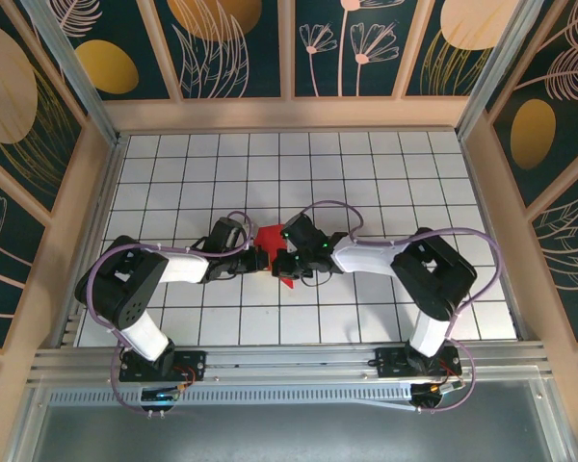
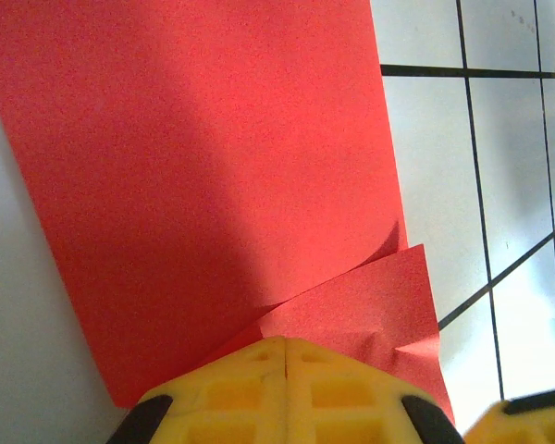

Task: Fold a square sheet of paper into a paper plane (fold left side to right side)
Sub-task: Third fold the triangle at the center of the table.

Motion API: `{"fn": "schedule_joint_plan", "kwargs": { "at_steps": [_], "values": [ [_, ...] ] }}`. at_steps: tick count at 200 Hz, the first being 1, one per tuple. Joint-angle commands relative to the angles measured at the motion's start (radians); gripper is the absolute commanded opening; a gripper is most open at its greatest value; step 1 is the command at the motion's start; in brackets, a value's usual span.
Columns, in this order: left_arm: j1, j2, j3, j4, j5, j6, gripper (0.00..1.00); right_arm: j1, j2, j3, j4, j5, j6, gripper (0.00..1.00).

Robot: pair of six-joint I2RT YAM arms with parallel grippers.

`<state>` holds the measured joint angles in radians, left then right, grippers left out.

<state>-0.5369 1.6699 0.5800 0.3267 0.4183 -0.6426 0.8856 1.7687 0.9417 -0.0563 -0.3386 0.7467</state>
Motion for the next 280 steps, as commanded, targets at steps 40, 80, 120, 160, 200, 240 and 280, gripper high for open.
{"fn": "schedule_joint_plan", "kwargs": {
  "at_steps": [40,80,120,160,200,240,280],
  "values": [
    [-0.003,0.021,-0.023,-0.051,-0.069,0.025,0.0,0.009,0.074,0.048,0.033,0.004,0.014,0.0],
    [-0.003,0.024,-0.023,-0.063,-0.086,0.027,0.0,0.009,0.101,0.057,-0.017,0.024,0.012,0.0],
    [-0.003,0.02,-0.025,-0.075,-0.122,0.044,0.0,0.013,0.078,0.025,-0.116,0.025,0.014,0.0],
    [-0.003,0.029,-0.021,-0.077,-0.136,0.05,0.0,0.019,0.029,-0.039,-0.178,0.024,0.026,0.0],
    [-0.002,0.034,-0.011,-0.084,-0.144,0.052,0.0,0.026,-0.024,-0.097,-0.21,0.019,0.03,0.0],
    [-0.002,0.026,0.015,-0.089,-0.129,0.041,0.0,0.025,-0.076,-0.121,-0.259,0.044,0.022,0.0],
    [-0.003,0.008,0.097,-0.122,-0.118,0.047,0.09,-0.004,-0.154,-0.06,-0.312,0.084,-0.049,0.07]
  ]
}}
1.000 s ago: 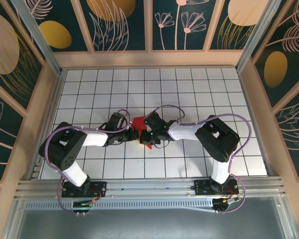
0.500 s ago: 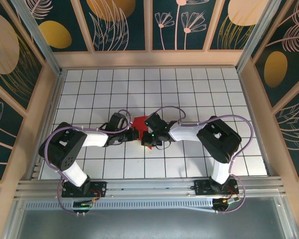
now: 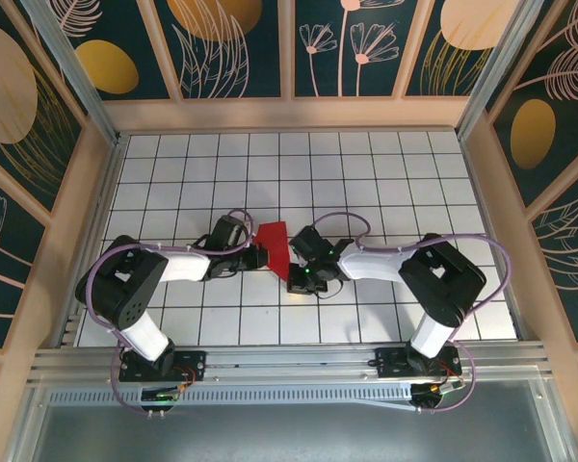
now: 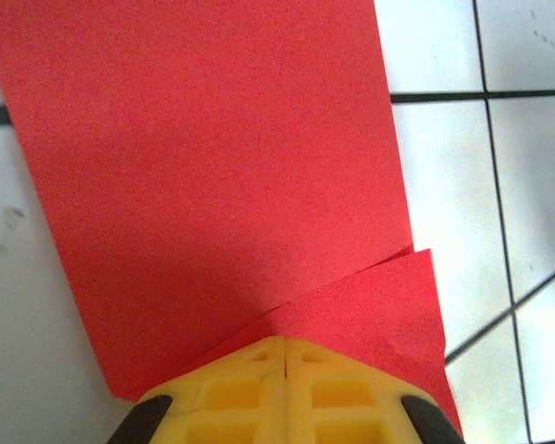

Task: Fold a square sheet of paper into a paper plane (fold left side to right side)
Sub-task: Third fold the triangle at the center of the table, then fourth fold the wing at the center of the table.

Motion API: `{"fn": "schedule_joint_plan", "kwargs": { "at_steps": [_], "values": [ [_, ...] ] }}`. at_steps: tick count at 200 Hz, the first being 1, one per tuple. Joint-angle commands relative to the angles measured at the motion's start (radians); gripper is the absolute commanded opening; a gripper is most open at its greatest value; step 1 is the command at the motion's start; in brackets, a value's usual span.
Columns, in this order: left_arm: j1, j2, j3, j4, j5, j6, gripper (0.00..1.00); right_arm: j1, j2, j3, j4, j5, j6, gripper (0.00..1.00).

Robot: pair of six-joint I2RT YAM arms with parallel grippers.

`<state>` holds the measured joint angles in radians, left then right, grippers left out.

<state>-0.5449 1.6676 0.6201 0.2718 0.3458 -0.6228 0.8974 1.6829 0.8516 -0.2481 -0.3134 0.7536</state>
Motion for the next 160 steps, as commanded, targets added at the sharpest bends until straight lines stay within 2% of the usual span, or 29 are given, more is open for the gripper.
{"fn": "schedule_joint_plan", "kwargs": {
  "at_steps": [1,31,47,60,87,117,160],
  "values": [
    [0.006,0.01,0.062,-0.068,-0.044,0.027,0.1,-0.017,-0.069,0.032,-0.121,0.061,-0.06,0.08],
    [0.007,-0.026,0.156,-0.104,-0.065,0.038,0.26,-0.094,-0.179,0.061,-0.092,0.119,-0.156,0.48],
    [0.011,-0.054,0.196,-0.123,-0.086,0.043,0.35,-0.149,-0.231,0.048,-0.035,0.148,-0.198,0.63],
    [0.023,-0.09,0.205,-0.123,-0.094,0.038,0.39,-0.186,-0.261,0.032,0.023,0.152,-0.227,0.7],
    [0.094,-0.186,0.15,-0.113,-0.113,-0.015,0.47,-0.235,-0.271,0.023,0.116,0.137,-0.309,0.74],
    [0.177,-0.291,0.04,-0.093,-0.12,-0.069,0.53,-0.241,-0.245,0.027,0.15,0.095,-0.434,0.74],
    [0.191,-0.352,-0.056,-0.053,-0.11,-0.125,0.59,-0.238,-0.124,0.009,0.21,-0.026,-0.493,0.64]
  ]
}}
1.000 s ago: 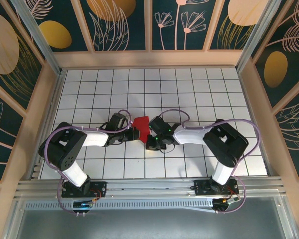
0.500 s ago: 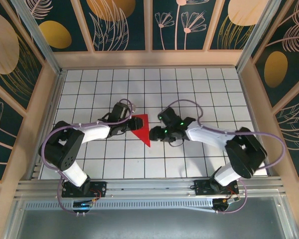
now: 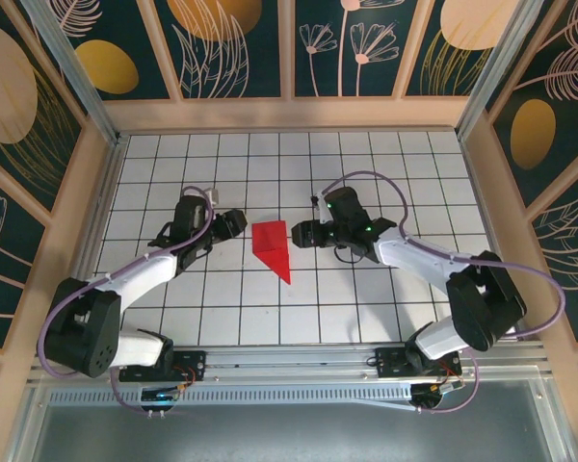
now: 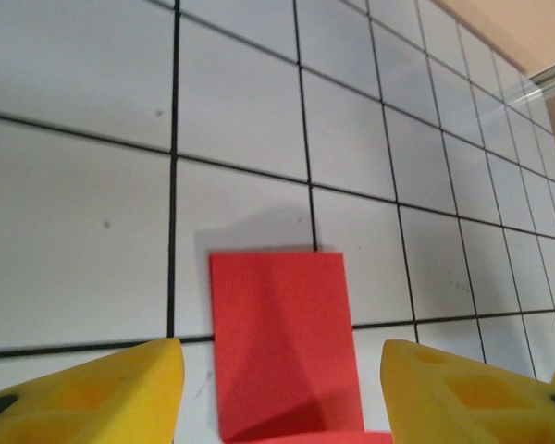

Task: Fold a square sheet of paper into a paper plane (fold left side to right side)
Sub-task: Fourth fold the wing at the center of the table.

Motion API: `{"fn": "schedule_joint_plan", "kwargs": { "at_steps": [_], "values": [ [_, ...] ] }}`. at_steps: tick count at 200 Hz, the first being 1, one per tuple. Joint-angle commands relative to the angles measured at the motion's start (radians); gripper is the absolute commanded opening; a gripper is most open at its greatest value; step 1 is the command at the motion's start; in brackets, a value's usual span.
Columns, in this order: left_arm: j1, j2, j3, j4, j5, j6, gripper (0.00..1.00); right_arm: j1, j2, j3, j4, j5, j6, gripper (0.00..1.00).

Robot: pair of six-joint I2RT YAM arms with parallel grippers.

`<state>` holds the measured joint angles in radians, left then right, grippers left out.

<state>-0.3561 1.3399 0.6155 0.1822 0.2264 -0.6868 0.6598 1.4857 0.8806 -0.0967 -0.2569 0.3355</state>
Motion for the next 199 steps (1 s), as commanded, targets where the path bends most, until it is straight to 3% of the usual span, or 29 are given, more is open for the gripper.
{"fn": "schedule_joint_plan", "kwargs": {
  "at_steps": [1,43,121,166,199],
  "values": [
    [0.003,-0.025,-0.054,0.04,0.011,-0.064,0.59,0.0,0.076,-0.02,0.06,-0.084,-0.075,0.64],
    [0.003,-0.026,-0.227,0.297,0.079,-0.244,0.58,0.024,0.164,-0.025,0.172,-0.128,-0.086,0.62],
    [0.003,-0.046,-0.244,0.28,0.097,-0.243,0.59,0.053,0.263,-0.013,0.259,-0.182,-0.066,0.58],
    [0.003,-0.039,-0.242,0.276,0.1,-0.228,0.59,0.058,0.303,0.007,0.273,-0.199,-0.054,0.4],
    [0.003,-0.047,-0.252,0.275,0.098,-0.228,0.6,0.057,0.277,-0.007,0.278,-0.183,-0.049,0.1]
  ]
}}
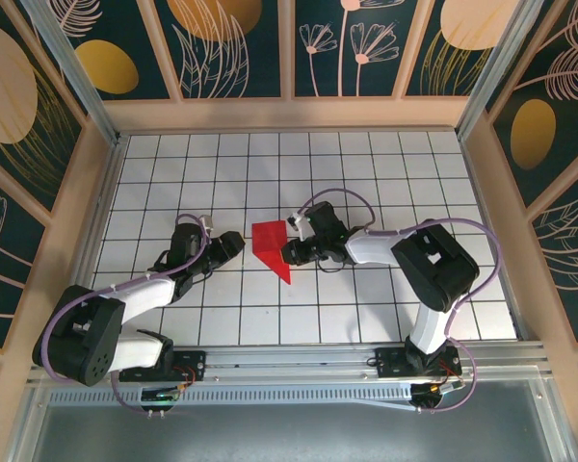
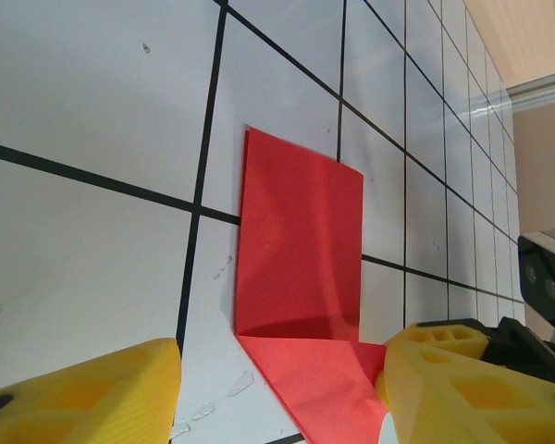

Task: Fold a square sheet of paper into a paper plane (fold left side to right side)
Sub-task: Fourth fold the wing at the center of the table.

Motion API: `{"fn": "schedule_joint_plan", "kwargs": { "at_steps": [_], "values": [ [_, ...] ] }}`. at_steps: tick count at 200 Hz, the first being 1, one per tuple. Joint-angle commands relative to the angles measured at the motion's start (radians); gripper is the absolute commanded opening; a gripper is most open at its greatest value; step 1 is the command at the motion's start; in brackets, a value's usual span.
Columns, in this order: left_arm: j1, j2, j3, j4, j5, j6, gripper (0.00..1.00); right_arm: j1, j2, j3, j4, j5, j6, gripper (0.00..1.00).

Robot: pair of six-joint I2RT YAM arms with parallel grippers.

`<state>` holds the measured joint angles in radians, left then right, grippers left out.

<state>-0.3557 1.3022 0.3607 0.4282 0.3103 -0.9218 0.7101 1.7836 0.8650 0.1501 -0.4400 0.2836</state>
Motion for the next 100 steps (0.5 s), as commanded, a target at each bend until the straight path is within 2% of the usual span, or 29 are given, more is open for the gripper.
{"fn": "schedule_joint_plan", "kwargs": {
  "at_steps": [1,15,100],
  "values": [
    [0.003,-0.009,0.002,0.03,0.014,0.006,0.6,0.007,-0.023,0.007,0.033,0.001,0.004,0.09],
    [0.003,-0.009,-0.003,0.041,0.015,-0.001,0.61,0.008,-0.05,-0.008,0.045,0.004,0.006,0.0],
    [0.003,0.099,0.032,0.168,0.092,-0.072,0.61,0.002,-0.142,-0.124,0.169,-0.011,0.05,0.0]
  ]
}}
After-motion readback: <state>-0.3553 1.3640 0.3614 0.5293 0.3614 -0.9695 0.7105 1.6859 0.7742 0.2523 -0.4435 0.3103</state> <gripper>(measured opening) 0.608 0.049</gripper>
